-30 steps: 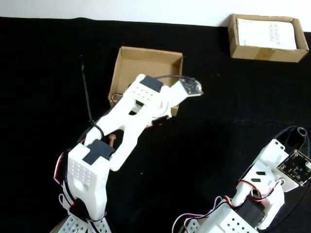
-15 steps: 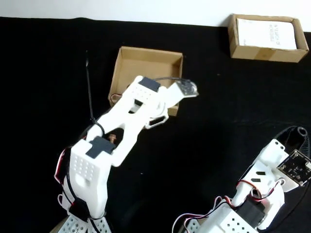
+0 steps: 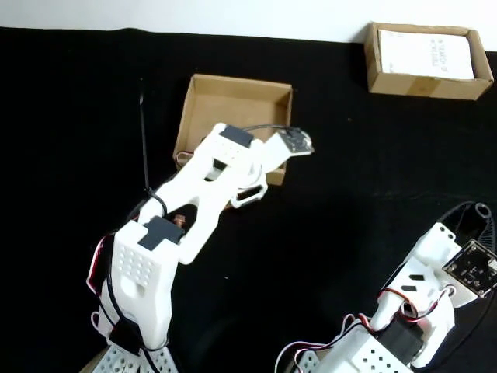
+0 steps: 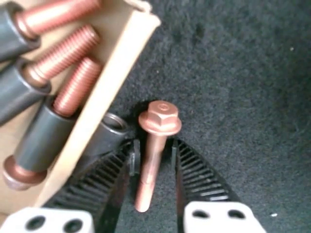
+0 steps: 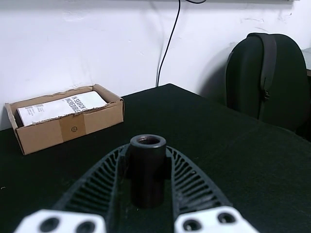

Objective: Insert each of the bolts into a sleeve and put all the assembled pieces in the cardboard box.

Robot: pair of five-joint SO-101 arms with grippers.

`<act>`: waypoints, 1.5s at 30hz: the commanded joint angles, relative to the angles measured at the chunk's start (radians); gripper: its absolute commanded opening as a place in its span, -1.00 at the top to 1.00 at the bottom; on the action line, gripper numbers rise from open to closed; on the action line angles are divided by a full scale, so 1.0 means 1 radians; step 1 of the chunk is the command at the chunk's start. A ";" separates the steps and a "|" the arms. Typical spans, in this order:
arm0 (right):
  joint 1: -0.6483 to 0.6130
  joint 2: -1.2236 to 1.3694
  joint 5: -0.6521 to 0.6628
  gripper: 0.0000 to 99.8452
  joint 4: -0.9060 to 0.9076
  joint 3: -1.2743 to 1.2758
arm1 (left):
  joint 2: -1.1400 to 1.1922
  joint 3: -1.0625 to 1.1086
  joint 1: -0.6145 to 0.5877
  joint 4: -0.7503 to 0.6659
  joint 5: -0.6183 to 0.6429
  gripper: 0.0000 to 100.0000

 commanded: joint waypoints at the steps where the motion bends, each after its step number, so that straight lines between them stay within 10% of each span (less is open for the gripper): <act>1: -0.005 -0.012 0.009 0.99 -0.025 -0.016 | 0.005 -0.004 0.008 -0.078 -0.008 0.91; 20: -0.151 -0.005 -0.084 0.99 0.225 -0.124 | -0.248 -0.012 0.036 0.014 0.000 0.98; 33: -0.725 -0.002 -0.152 0.99 0.504 -0.183 | -0.923 0.028 0.053 0.103 0.008 0.98; 45: -1.055 -0.004 -0.152 0.99 0.515 -0.097 | -1.394 0.412 -0.039 0.023 0.568 0.98</act>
